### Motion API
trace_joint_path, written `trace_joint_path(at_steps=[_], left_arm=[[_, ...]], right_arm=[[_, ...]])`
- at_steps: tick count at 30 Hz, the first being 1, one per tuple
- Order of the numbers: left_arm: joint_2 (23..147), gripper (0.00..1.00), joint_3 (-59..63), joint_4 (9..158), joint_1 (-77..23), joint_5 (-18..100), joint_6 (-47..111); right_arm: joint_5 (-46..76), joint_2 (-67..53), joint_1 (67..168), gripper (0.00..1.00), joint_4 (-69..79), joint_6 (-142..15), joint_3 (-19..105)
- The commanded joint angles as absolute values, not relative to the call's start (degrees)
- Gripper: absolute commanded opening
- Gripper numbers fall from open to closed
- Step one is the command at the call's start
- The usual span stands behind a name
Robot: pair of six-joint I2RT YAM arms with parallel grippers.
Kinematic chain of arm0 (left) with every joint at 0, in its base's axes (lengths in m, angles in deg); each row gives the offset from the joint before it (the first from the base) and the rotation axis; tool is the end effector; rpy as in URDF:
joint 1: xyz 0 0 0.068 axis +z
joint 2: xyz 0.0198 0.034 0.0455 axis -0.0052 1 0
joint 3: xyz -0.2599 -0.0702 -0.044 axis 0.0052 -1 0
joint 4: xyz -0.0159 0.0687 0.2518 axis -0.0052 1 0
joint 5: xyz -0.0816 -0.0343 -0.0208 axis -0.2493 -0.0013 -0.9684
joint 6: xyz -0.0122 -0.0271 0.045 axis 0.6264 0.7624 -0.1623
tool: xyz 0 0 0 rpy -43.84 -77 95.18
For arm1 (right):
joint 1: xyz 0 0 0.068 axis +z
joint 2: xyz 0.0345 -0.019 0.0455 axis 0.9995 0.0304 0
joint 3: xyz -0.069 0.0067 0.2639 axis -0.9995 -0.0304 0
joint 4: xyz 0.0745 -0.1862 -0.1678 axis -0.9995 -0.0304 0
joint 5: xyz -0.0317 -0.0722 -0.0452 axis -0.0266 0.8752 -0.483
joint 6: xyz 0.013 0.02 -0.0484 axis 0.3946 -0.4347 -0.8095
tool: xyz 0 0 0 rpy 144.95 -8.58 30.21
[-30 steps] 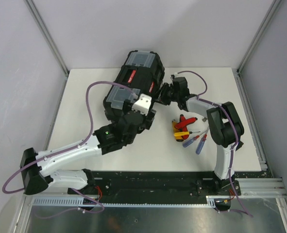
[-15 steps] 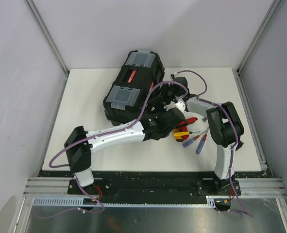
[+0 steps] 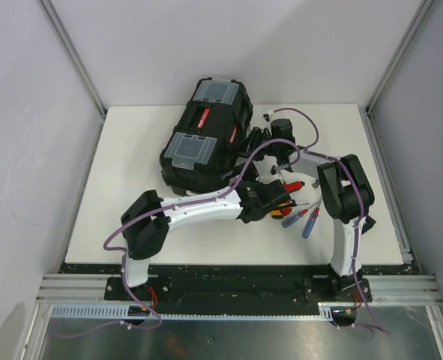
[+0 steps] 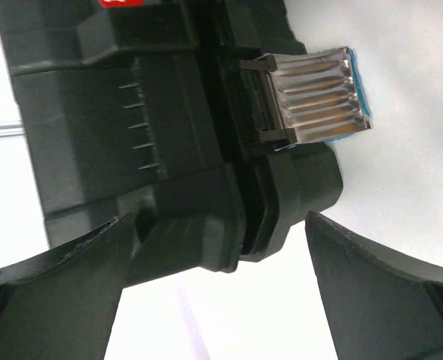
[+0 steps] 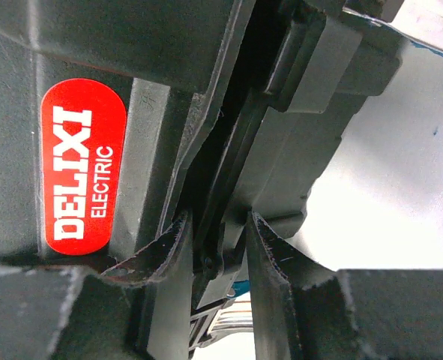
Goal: Pack the tool kit
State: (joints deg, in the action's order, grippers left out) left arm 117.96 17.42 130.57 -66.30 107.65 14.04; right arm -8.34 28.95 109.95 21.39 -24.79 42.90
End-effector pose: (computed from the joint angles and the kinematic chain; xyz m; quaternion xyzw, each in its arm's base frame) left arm 0.1870 -0.3458 0.2488 0.4191 0.7509 0.3198 0.3978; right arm 0.4183 0.1861 0.1858 0.0291 0.8282 0.4701 0.3036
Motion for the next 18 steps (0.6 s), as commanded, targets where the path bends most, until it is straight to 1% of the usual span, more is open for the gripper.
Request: trace_joint_path(at_steps=[1,10,18], left_arm=[[121.0,0.99,20.7,133.1,-66.7,109.4,16.4],[126.0,0.99,23.6,133.2,-65.7,115.8,17.0],[126.6,0.96,22.7,132.7,-64.7,129.6,18.7]], right_arm=[[-10.4,31.2,108.7,0.00,24.8,-29.7,42.3],[-13.0,32.9,106.9,0.00,27.0,-28.5,42.2],[-14.2,33.7,107.0,0.00,30.6,-25.6,42.2]])
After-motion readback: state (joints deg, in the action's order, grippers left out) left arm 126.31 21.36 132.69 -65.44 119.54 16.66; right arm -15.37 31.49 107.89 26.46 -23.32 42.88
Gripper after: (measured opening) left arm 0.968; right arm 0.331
